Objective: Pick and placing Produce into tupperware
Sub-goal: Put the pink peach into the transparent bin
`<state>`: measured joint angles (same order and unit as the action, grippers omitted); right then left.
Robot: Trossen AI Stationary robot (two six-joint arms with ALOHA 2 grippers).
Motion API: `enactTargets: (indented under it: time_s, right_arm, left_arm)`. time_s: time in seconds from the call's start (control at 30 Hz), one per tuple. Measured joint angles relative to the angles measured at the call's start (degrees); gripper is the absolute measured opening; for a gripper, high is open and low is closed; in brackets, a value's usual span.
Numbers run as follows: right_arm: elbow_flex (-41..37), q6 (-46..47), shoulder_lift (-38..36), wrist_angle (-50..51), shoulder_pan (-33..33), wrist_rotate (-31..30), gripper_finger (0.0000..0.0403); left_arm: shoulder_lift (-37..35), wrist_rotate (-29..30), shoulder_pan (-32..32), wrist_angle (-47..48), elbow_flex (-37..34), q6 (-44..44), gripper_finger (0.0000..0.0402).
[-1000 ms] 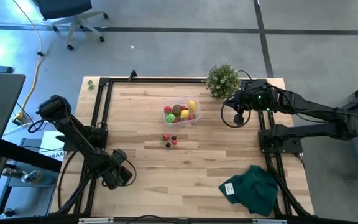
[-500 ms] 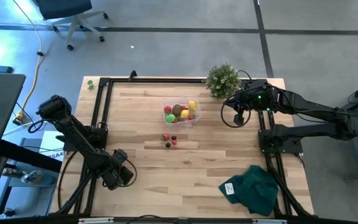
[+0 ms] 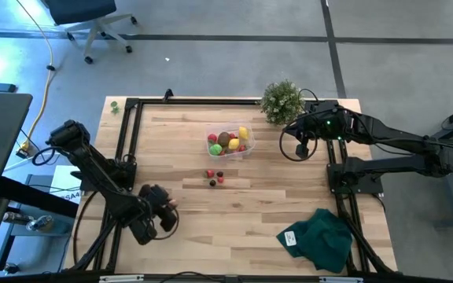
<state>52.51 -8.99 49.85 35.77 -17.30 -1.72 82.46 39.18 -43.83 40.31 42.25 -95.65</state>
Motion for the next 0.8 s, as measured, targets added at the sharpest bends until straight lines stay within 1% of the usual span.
enactTargets:
  time_s: [0.1,0.2,0.3,0.4,0.5,0.63,0.73,0.8]
  right_arm:
    - [0.00,-0.01,0.02,0.00,-0.01,0.02,0.0000]
    - [0.01,-0.01,0.02,0.00,-0.02,0.00,0.0000]
    - [0.02,-0.02,0.02,0.00,0.00,0.02,0.0000]
    - [0.02,-0.01,0.02,0.00,-0.02,0.01,0.0000]
    - [0.01,-0.02,0.02,0.00,-0.01,0.02,0.0000]
    - [0.00,-0.02,0.02,0.00,0.00,0.00,0.0000]
    - [0.00,0.00,0.01,0.00,0.00,0.02,0.0000]
    - [0.01,-0.01,0.00,0.00,0.00,0.00,0.0000]
  left_arm:
    - [-0.02,7.10,1.27,-0.05,1.88,5.18,0.0122]
    - [-0.61,11.22,4.21,-0.14,4.64,13.56,0.0122]
    - [-0.66,12.41,8.55,-1.05,8.48,24.92,0.0122]
    - [-0.66,11.50,14.04,-2.61,13.16,37.28,0.0122]
    - [-0.66,6.58,21.08,-7.21,17.36,52.27,0.0122]
    - [-0.66,-4.41,31.99,-15.40,22.24,71.46,0.0122]
    - [0.11,-14.19,40.20,-20.91,24.85,81.26,0.0122]
    - [0.40,-20.12,45.31,-20.85,26.21,84.44,0.0122]
